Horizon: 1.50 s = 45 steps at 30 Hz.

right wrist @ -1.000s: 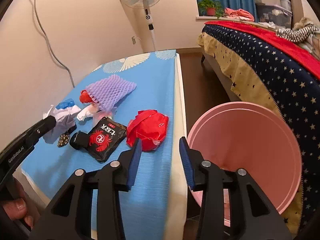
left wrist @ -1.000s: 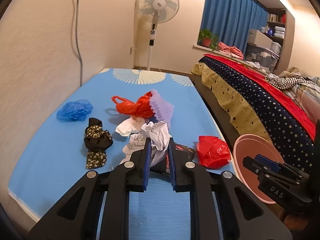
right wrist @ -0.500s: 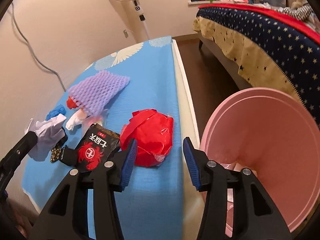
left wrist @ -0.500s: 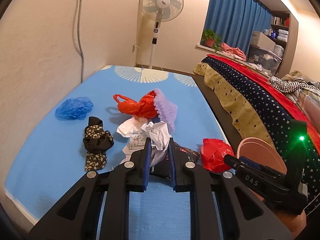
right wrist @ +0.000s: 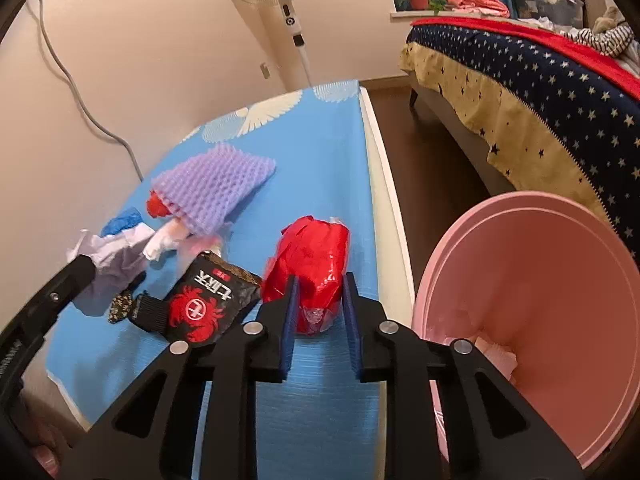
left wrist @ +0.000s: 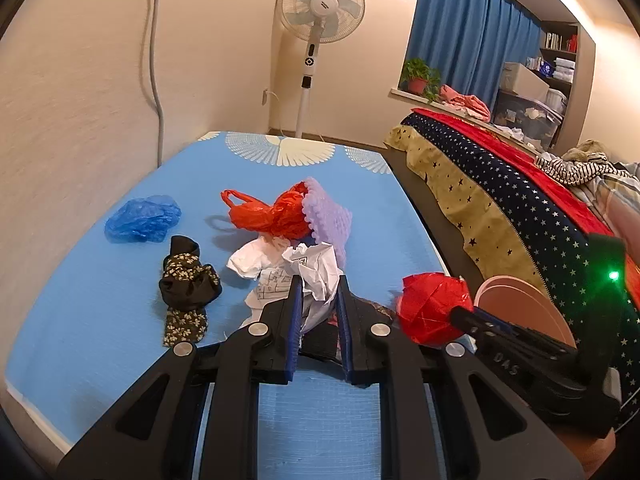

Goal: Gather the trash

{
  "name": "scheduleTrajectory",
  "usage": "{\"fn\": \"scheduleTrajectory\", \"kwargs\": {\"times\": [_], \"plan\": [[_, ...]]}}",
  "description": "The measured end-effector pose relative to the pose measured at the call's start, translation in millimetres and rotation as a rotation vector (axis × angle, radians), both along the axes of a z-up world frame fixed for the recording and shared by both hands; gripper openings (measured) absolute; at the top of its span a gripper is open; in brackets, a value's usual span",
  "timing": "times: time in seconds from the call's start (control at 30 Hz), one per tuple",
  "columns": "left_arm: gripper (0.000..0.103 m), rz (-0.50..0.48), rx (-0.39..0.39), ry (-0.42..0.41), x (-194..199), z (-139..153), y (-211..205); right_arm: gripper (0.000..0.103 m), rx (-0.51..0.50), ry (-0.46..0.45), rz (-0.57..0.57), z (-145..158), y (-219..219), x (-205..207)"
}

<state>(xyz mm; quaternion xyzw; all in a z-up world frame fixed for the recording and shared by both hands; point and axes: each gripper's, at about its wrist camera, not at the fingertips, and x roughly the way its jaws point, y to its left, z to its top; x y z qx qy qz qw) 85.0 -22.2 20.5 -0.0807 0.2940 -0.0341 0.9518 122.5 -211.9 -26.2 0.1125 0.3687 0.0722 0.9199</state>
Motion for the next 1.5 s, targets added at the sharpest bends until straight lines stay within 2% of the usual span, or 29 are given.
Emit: {"fn": "scheduleTrajectory", "kwargs": {"times": [0.6, 1.07, 1.5], "plan": [[0.016, -0.033, 0.024, -0.048, -20.4, 11.7, -6.4, 0.017, -0.082, -0.151, -0.037, 48.5, -9.6, -41.2], [0.016, -0.105, 0.025, -0.081, -43.6, 24.3, -25.1, 0.018, -0.129, -0.222, -0.164, 78.1, -41.3, -90.9], [0.016, -0.199, 0.024, -0.088, -33.9, 22.7, -70.5, 0.018, -0.204, -0.244, -0.345, 84.1, -83.7, -101.7]]}}
